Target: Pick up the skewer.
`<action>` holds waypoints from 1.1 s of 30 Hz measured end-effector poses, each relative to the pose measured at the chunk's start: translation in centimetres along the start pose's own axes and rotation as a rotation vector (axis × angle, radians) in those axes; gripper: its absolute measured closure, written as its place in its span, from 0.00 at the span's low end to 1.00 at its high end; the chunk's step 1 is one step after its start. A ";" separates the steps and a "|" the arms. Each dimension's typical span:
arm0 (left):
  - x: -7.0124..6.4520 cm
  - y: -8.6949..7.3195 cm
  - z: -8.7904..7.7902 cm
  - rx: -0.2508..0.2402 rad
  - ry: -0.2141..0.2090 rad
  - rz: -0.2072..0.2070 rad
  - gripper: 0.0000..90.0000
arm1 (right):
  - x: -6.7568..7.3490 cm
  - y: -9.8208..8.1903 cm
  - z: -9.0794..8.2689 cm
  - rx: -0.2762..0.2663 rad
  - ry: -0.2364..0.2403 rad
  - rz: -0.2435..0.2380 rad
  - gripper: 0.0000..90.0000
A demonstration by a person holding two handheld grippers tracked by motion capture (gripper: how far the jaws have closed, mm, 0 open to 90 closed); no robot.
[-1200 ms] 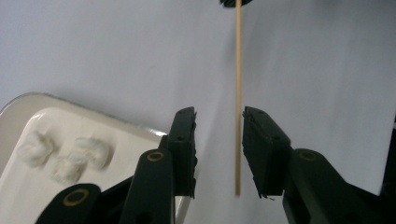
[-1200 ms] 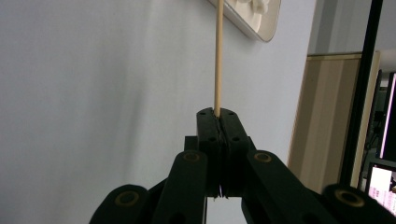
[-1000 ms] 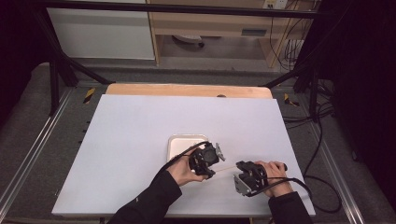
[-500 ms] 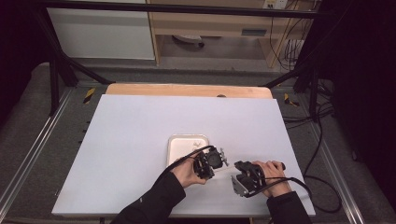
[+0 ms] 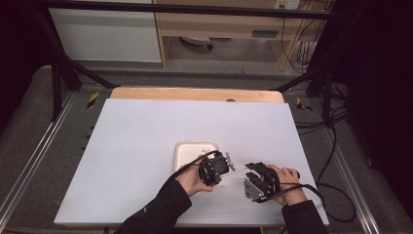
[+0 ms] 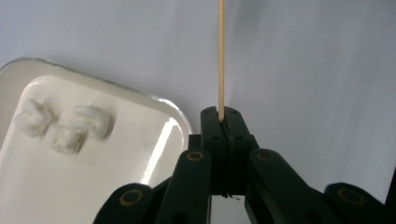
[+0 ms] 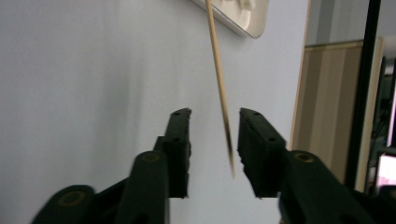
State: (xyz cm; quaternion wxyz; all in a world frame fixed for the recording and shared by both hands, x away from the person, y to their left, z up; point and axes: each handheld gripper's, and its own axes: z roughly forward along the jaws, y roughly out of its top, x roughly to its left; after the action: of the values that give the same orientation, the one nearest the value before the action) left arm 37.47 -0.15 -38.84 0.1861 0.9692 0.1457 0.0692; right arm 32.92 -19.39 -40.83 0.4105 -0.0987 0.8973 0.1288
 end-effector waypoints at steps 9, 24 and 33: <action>1.2 -2.8 -1.6 -0.049 0.029 -0.065 0.99 | -0.8 -2.0 -0.4 -0.093 0.022 0.430 0.31; 2.8 -11.5 -5.0 -0.300 0.116 -0.286 0.99 | -0.4 -3.8 1.4 -0.148 0.215 1.021 0.05; 3.1 -16.0 -6.1 -0.410 0.175 -0.401 0.99 | -1.0 -3.1 2.0 -0.203 0.247 1.156 0.01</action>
State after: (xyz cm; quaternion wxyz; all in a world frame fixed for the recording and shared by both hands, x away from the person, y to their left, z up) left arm 35.18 17.07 -39.10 0.3746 0.8536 0.3328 0.1424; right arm 35.84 -21.68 -41.78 0.1552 0.3523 0.8298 0.4040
